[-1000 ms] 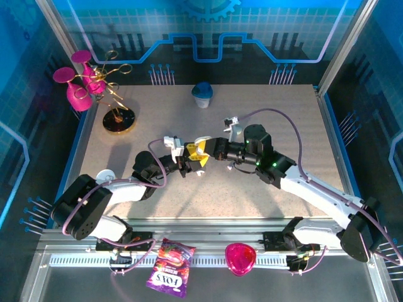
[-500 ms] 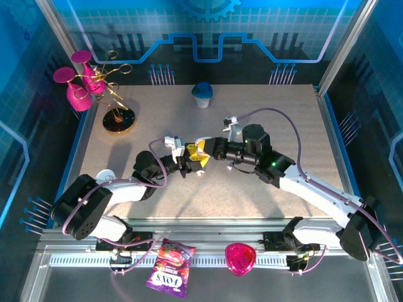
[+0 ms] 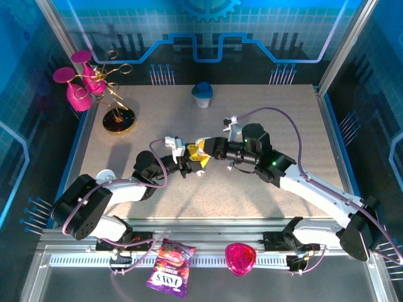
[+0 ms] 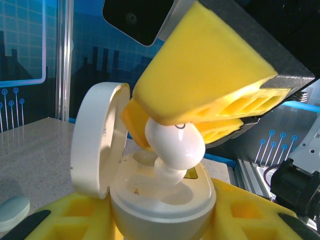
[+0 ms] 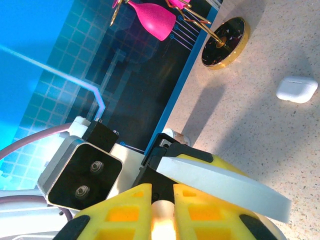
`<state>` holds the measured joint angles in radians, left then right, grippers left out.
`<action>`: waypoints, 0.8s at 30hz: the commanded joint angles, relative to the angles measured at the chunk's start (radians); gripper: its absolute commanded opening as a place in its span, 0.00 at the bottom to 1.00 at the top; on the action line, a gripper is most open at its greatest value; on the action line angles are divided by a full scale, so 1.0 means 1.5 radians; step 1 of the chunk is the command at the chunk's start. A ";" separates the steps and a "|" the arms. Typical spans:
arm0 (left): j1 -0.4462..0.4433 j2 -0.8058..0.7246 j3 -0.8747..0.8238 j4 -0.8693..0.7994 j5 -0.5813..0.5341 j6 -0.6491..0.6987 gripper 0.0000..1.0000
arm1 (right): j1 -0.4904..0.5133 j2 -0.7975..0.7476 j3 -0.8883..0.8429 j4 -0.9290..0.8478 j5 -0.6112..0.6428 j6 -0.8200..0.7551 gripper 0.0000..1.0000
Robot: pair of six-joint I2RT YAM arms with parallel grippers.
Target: Insert the wireless bluetooth earbuds into the charging case
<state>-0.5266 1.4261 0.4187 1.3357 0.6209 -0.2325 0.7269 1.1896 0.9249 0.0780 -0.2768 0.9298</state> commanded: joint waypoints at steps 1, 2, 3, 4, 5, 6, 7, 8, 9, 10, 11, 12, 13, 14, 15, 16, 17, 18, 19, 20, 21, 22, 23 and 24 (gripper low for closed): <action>-0.005 -0.007 0.019 0.043 -0.007 0.013 0.25 | 0.010 0.005 0.013 -0.035 0.001 -0.008 0.14; -0.005 -0.007 0.018 0.043 -0.006 0.013 0.25 | 0.009 0.006 0.013 -0.037 0.000 -0.008 0.14; -0.005 -0.008 0.017 0.043 -0.006 0.014 0.25 | 0.010 0.007 0.013 -0.038 0.000 -0.008 0.14; -0.005 -0.008 0.018 0.043 -0.006 0.014 0.25 | 0.010 0.008 0.013 -0.038 -0.002 -0.008 0.14; -0.005 -0.009 0.018 0.043 -0.007 0.014 0.25 | 0.010 0.009 0.014 -0.038 -0.005 -0.008 0.16; -0.005 -0.008 0.017 0.042 -0.007 0.014 0.25 | 0.009 0.010 0.015 -0.038 -0.007 -0.011 0.17; -0.005 -0.007 0.017 0.043 -0.007 0.014 0.25 | 0.011 0.011 0.016 -0.039 -0.009 -0.012 0.18; -0.005 -0.007 0.017 0.043 -0.007 0.014 0.25 | 0.011 0.012 0.015 -0.039 -0.010 -0.012 0.18; -0.005 -0.008 0.016 0.043 -0.007 0.014 0.25 | 0.010 0.013 0.016 -0.039 -0.011 -0.013 0.18; -0.005 -0.008 0.016 0.043 -0.007 0.014 0.25 | 0.012 0.014 0.017 -0.041 -0.013 -0.014 0.19; -0.005 -0.009 0.015 0.043 -0.007 0.014 0.25 | 0.012 0.015 0.019 -0.045 -0.013 -0.015 0.19; -0.005 -0.009 0.016 0.043 -0.007 0.014 0.25 | 0.012 0.016 0.021 -0.048 -0.014 -0.017 0.19; -0.005 -0.010 0.016 0.043 -0.006 0.014 0.25 | 0.013 0.017 0.022 -0.052 -0.013 -0.018 0.19; -0.005 -0.010 0.015 0.043 -0.007 0.014 0.25 | 0.014 0.018 0.024 -0.055 -0.013 -0.020 0.19; -0.005 -0.011 0.016 0.043 -0.007 0.014 0.25 | 0.015 0.018 0.026 -0.057 -0.013 -0.021 0.20; -0.005 -0.011 0.016 0.043 -0.007 0.014 0.25 | 0.015 0.020 0.027 -0.061 -0.013 -0.023 0.21; -0.005 -0.012 0.016 0.043 -0.007 0.014 0.25 | 0.016 0.021 0.028 -0.063 -0.013 -0.026 0.22; -0.005 -0.012 0.015 0.043 -0.007 0.014 0.25 | 0.017 0.022 0.029 -0.066 -0.012 -0.027 0.22; -0.004 -0.012 0.015 0.043 -0.007 0.014 0.25 | 0.017 0.023 0.030 -0.068 -0.011 -0.027 0.22; -0.005 -0.013 0.015 0.043 -0.007 0.014 0.25 | 0.018 0.024 0.029 -0.067 -0.010 -0.029 0.22; -0.004 -0.014 0.014 0.043 -0.007 0.013 0.25 | 0.018 0.024 0.029 -0.068 -0.010 -0.029 0.21; -0.005 -0.016 0.014 0.043 -0.008 0.014 0.25 | 0.019 0.024 0.029 -0.069 -0.009 -0.030 0.21; -0.005 -0.017 0.014 0.043 -0.008 0.014 0.25 | 0.020 0.023 0.030 -0.072 -0.005 -0.030 0.21; -0.005 -0.018 0.013 0.043 -0.008 0.014 0.25 | 0.020 0.022 0.030 -0.075 -0.003 -0.031 0.21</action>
<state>-0.5266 1.4261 0.4187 1.3281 0.6209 -0.2325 0.7349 1.2091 0.9569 0.0418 -0.2905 0.9031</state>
